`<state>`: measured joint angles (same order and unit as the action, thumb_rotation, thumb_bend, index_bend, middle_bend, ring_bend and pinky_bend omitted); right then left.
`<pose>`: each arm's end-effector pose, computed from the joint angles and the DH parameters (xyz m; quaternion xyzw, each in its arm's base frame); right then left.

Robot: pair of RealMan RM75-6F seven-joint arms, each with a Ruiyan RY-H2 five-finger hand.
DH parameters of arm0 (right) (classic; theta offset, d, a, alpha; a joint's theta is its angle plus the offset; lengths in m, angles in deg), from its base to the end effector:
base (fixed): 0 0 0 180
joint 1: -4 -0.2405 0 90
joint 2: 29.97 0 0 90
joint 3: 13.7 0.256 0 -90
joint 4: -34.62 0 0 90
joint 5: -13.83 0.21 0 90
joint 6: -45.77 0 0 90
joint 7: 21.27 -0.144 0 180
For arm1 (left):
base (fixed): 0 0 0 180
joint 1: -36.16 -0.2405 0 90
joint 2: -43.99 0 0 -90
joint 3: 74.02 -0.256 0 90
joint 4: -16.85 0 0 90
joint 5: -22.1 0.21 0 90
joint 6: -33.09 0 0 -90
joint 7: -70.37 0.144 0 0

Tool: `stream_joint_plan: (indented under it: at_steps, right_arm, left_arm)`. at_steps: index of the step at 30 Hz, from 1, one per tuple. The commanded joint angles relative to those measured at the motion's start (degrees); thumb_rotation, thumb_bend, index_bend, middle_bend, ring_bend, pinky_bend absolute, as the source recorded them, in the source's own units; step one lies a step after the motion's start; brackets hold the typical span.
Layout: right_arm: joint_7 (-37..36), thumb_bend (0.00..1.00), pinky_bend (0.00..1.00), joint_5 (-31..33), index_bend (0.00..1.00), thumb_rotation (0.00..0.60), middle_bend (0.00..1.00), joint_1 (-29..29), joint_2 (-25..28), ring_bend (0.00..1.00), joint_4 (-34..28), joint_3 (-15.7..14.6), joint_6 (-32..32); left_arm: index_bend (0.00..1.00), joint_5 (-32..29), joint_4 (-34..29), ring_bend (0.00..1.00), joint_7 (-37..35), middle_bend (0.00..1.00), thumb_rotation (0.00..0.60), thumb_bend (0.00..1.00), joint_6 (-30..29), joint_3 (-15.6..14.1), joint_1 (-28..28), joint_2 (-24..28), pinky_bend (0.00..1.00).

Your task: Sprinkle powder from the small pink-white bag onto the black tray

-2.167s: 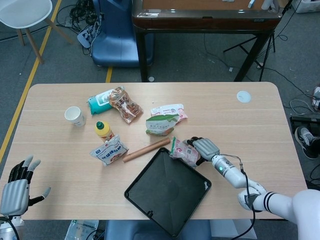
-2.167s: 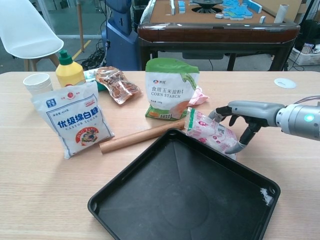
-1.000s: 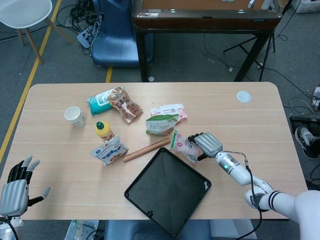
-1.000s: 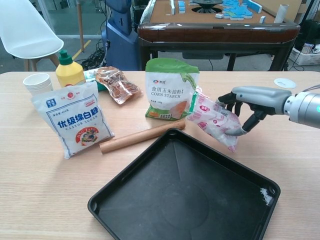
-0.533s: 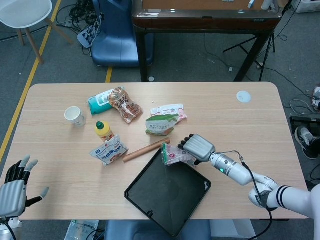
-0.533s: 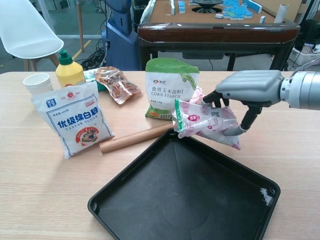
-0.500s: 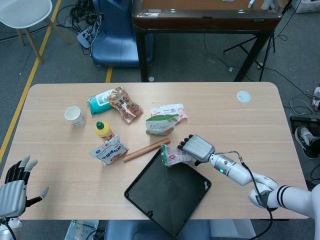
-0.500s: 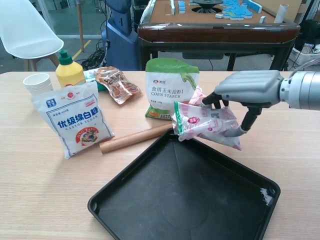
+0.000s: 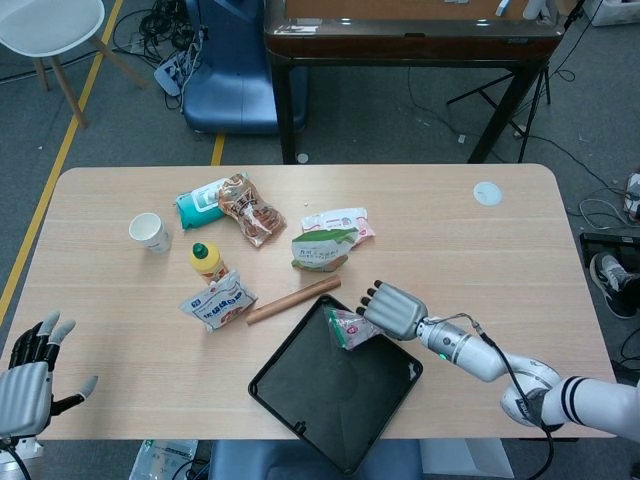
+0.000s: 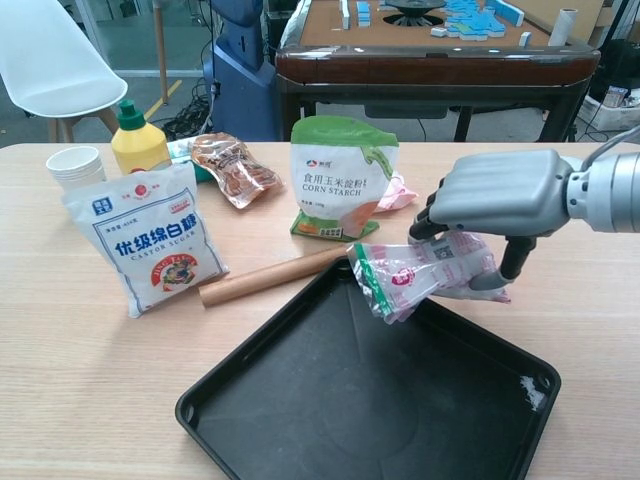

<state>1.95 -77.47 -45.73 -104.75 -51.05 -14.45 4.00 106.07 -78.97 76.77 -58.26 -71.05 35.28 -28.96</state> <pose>-0.1572 -0.3275 0.0067 0.9239 -0.0673 0.2106 0.3123 -0.2999 0.1491 0.1232 -0.5221 -0.4255 -0.4080 0.6164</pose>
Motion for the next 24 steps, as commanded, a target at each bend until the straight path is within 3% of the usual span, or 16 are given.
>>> stream_joint_plan:
  at_steps: [1, 24]
  right_arm:
    - [1.5, 0.60, 0.47, 0.3, 0.52, 0.600, 0.49, 0.8, 0.3, 0.44, -0.4, 0.2, -1.6]
    - [20.4, 0.60, 0.47, 2.3, 0.52, 0.600, 0.49, 2.3, 0.1, 0.44, 0.7, -0.7, -2.3]
  left_arm:
    - [0.14, 0.0, -0.1, 0.04, 0.2, 0.05, 0.600, 0.18, 0.1, -0.1, 0.0, 0.1, 0.03]
    - [0.14, 0.0, -0.7, 0.04, 1.2, 0.05, 0.600, 0.18, 0.2, 0.0, -0.1, 0.2, 0.03]
